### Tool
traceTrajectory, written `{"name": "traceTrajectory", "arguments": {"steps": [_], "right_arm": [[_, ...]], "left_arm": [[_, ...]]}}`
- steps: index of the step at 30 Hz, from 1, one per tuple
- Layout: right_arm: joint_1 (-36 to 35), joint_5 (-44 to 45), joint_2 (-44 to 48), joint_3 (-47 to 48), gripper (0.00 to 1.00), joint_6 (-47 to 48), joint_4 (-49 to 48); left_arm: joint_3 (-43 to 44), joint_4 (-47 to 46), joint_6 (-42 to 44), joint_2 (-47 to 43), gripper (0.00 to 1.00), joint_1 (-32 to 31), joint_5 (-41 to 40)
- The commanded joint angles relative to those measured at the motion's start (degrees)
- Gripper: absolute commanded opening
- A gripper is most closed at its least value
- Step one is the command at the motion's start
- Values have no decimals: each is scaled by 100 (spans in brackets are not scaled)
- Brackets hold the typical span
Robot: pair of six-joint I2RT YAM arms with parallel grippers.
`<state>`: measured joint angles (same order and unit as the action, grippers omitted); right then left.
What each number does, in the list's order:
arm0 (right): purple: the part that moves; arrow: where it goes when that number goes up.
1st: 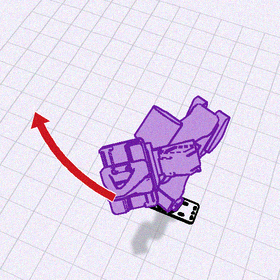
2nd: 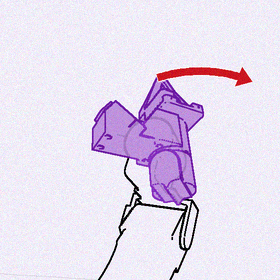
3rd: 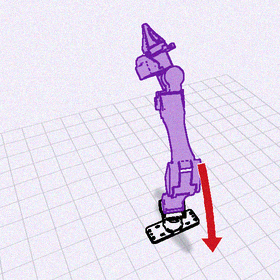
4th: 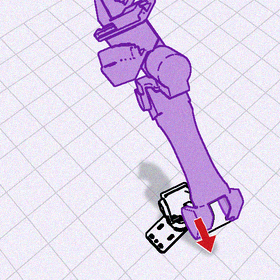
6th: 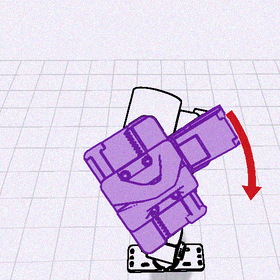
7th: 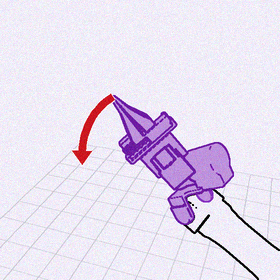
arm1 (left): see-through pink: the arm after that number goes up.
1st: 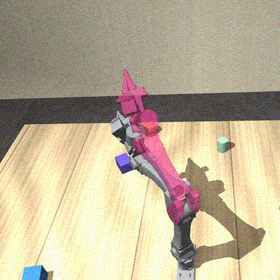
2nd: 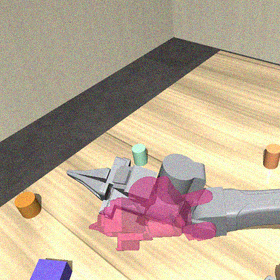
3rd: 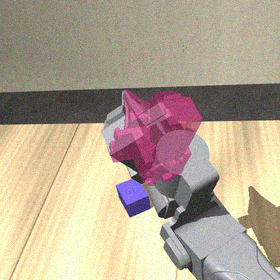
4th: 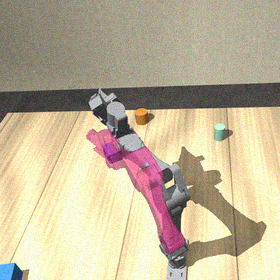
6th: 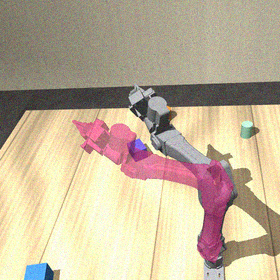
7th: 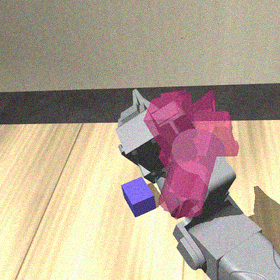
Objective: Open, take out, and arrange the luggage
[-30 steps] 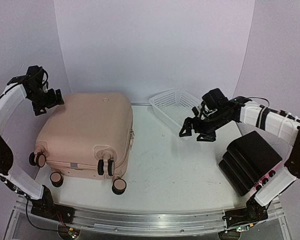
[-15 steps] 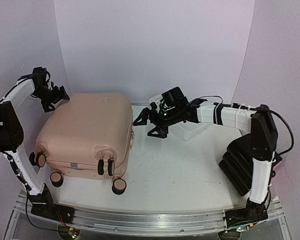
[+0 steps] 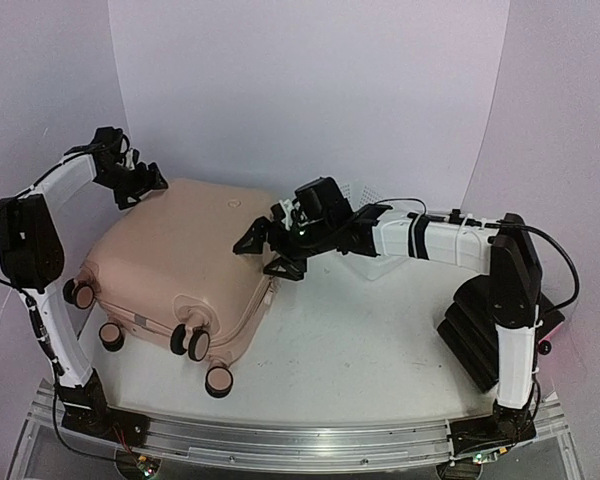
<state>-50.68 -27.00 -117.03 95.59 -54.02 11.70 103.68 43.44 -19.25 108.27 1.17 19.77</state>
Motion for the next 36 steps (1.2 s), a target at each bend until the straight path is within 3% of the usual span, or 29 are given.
{"name": "traceTrajectory", "arguments": {"steps": [1,6,9,13,18,23,26,30,36], "right_arm": [[-497,693,136,-169,98,428,-406],[-797,799,-14,-30,98,603,-468],[-820,704,54,24,98,870,-180],[-816,1509,966,-574,98,2309,1070],[-694,2239,2042,-1503,98,3196,1876],[-559,2540,2144,-1824,98,3254,1840],[-40,2382,2156,-1598,98,3088,1829],[889,1308,1756,-913,98,2358,1686],[1205,700,655,557,98,2032,1673]], "left_arm": [[284,600,-118,634,90,-1066,1737],[711,713,98,892,86,-1404,1947],[1211,1228,518,796,89,-1495,1458],[1292,1645,935,-52,95,-1503,624],[90,1659,1022,-1683,100,-1505,-18],[-1413,1660,684,-2950,100,-1516,140],[-2223,1737,357,-3804,99,-1520,23],[-3104,1858,-598,-4849,98,-1519,-513],[-4085,1776,-1486,-5839,97,-1511,-1242]]}}
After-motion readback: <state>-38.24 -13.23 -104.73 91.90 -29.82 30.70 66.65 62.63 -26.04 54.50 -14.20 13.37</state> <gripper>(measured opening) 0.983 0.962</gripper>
